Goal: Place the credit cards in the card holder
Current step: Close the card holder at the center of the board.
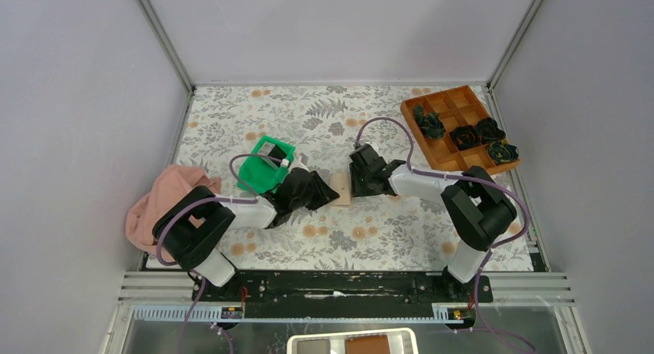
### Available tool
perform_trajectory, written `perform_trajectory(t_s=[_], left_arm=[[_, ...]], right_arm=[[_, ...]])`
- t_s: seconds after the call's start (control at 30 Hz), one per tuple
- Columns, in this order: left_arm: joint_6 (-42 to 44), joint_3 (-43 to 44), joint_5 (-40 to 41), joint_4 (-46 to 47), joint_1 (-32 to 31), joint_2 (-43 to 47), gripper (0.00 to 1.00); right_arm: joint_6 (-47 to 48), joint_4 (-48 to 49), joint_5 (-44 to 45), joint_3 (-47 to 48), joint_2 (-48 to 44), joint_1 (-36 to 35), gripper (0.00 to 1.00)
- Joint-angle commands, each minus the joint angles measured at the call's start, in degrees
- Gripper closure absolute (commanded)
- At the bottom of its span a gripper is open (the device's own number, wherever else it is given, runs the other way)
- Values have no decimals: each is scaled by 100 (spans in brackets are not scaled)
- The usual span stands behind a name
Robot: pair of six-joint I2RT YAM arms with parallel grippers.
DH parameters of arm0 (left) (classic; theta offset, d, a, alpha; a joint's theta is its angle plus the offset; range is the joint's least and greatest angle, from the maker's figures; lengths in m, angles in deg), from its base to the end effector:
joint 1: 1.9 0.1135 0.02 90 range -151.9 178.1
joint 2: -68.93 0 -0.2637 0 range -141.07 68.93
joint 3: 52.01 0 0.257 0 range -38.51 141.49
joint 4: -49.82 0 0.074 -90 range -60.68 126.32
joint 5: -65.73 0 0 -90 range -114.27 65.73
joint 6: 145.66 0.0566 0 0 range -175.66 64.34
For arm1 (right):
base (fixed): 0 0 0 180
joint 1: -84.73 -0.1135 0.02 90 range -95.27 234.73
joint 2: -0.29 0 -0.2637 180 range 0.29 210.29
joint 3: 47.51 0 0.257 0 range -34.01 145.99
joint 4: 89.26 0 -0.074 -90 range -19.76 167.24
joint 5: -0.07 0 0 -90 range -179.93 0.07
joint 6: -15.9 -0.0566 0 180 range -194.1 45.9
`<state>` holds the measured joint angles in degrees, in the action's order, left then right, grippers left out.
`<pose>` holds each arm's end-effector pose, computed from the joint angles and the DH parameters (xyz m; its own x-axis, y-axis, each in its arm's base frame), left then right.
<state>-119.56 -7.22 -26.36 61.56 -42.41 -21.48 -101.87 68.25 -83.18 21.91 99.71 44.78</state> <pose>0.2344 -0.2030 0.1207 -0.7901 -0.5053 -0.3470 -0.0849 0.6508 -0.7545 0.2841 0.2293 0.1419 -0.8096 -0.0746 -0.5822 -0.2323 0.9516 0.2012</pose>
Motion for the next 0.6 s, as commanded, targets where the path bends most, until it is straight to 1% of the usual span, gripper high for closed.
perform_trajectory(t_s=[0.0, 0.33, 0.53, 0.57], left_arm=[[298, 104, 186, -374, -78, 51, 65], [491, 484, 408, -979, -264, -200, 66], [510, 717, 498, -1248, -358, -414, 67], [510, 732, 506, -1274, -363, -428, 67]], right_arm=[[193, -147, 629, 209, 34, -151, 55], [193, -165, 906, 130, -257, -172, 55], [208, -61, 744, 51, -387, -184, 55], [210, -6, 649, 24, -547, -189, 55]])
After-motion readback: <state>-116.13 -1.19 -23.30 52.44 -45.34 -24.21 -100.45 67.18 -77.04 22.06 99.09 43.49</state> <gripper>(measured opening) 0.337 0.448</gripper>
